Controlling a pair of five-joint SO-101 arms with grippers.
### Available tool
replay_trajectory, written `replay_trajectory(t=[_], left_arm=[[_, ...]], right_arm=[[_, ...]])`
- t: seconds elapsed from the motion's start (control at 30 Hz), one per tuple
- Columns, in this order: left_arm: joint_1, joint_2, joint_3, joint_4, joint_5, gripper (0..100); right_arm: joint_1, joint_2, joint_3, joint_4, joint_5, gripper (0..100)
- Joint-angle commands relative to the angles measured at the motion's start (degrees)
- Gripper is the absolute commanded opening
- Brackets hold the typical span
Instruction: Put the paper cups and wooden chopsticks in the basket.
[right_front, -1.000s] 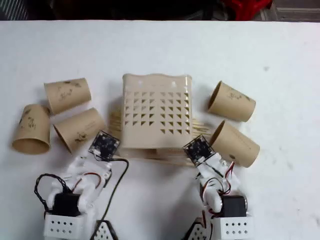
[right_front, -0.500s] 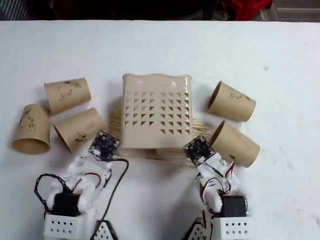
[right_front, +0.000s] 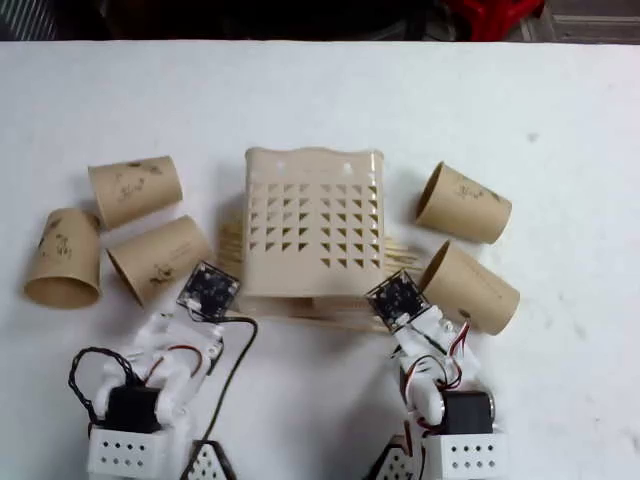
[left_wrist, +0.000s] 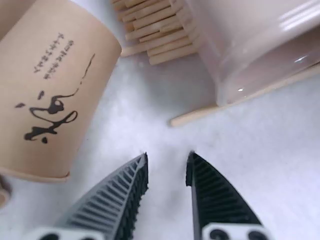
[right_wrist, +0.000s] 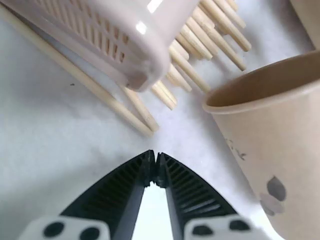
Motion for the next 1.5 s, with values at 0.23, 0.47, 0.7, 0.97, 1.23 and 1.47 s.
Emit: replay_trajectory(t=[0.23,0.47,0.7,0.97,1.23,1.47], left_arm=[[-0.4,-0.48,-0.18,0.35,0.53,14],[-0.4,-0.48,-0.18,0.35,0.53,14],[-0.04,-0.48,-0.18,0.35,0.79,14],[-0.22,-0.48,-0.18,0.35,0.53,14],[-0.4,-0.48,-0.18,0.35,0.44,14],[-0.4,-0.48,-0.18,0.35,0.44,14]], right_arm=[[-0.4,-0.4,0.44,0.22,0.35,1.8],[-1.45,-0.31,0.44,0.13,0.18,1.8],[-6.46,-0.31,0.44,0.13,0.35,1.9],[-9.98,-0.57,0.44,-8.4,0.44,2.1],[-5.49,-0.48,-8.26,-15.08,0.44,2.1],[-5.05,0.13,-21.89,-6.99,0.09,2.1]])
